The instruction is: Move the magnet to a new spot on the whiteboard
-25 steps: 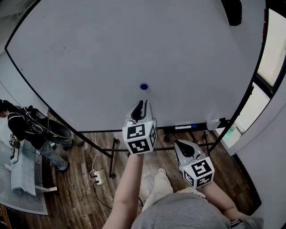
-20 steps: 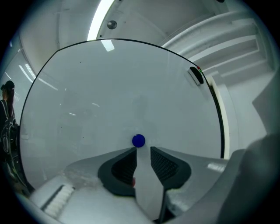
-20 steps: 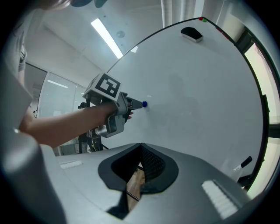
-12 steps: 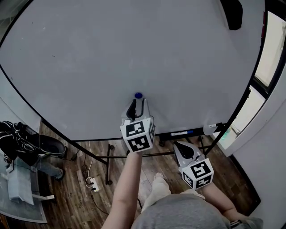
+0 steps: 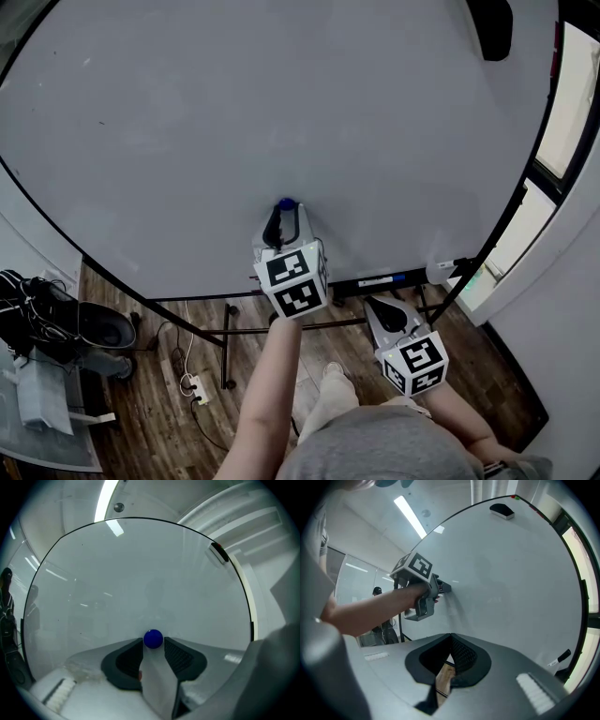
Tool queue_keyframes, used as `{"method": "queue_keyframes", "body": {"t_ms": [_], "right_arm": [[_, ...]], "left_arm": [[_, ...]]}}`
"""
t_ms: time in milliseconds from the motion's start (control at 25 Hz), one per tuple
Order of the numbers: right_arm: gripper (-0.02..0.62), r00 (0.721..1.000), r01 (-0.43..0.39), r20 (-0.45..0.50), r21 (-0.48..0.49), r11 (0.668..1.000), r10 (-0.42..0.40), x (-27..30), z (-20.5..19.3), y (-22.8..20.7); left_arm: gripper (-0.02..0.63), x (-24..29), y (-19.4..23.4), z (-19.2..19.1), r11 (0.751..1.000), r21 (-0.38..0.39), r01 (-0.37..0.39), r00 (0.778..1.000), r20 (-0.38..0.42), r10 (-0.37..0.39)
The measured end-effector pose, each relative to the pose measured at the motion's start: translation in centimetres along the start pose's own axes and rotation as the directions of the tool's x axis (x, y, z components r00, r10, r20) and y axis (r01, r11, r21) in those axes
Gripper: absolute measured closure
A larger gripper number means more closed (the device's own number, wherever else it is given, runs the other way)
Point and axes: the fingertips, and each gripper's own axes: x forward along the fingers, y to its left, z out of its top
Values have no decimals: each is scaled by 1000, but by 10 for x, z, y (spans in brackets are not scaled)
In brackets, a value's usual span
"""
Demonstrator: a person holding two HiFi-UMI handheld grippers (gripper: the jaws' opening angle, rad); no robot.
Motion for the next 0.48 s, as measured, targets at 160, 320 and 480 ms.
{"method": "queue_keyframes", "body": {"t_ms": [160, 320, 480], "right_arm": [[594, 1000, 5, 0, 2, 1000, -5, -1, -1, -3], [594, 1000, 10, -5, 2, 1000, -10, -4, -2, -6], [594, 1000, 14, -7, 0, 1000, -14, -6, -3, -9]], "left_arm": [[459, 1, -1, 3, 999, 23, -38, 999, 6, 38], [459, 2, -1, 3, 998, 15, -58, 998, -5, 58], [469, 2, -3, 3, 997, 23, -75, 997, 1, 75]]}}
